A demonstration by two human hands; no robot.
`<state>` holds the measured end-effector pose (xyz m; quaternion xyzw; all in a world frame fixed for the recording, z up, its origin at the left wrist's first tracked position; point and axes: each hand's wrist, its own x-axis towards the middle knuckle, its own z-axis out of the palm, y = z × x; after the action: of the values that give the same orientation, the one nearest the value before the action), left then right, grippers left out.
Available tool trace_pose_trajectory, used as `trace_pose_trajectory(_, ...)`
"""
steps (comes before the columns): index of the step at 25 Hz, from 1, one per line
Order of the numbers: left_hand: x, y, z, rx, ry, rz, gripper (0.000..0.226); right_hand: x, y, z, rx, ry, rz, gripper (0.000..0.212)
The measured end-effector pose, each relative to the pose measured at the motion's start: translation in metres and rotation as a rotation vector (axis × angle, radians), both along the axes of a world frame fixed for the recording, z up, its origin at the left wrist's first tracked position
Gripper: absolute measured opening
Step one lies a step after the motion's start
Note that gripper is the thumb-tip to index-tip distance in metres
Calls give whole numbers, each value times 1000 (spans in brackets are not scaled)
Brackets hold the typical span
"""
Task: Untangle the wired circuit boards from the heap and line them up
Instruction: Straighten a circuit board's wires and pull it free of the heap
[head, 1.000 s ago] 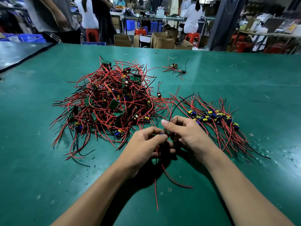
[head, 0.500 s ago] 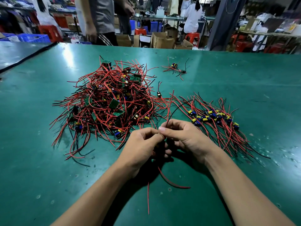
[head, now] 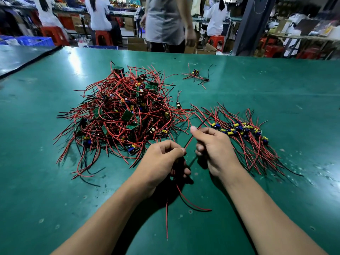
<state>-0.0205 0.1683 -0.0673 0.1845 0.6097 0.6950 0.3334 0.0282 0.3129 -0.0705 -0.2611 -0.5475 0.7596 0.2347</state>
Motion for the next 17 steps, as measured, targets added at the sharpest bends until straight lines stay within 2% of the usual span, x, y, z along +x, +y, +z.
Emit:
trace_pose_trajectory(3, -2, 1, -2, -26, 81, -9, 10, 0, 7, 7, -133, 111, -60, 23)
trace_pose_trajectory(7, -4, -1, -3, -47, 180, 20, 12, 2, 9, 14, -375, 113, 13, 34)
trace_pose_trajectory(12, -5, -4, -4, -51, 200, 2, 13, 7, 16, 19, -447, 143, -5, 30)
trace_pose_trajectory(17, -6, -6, -5, -59, 252, -27, 13, 9, 20, 22, -569, 171, 24, 41)
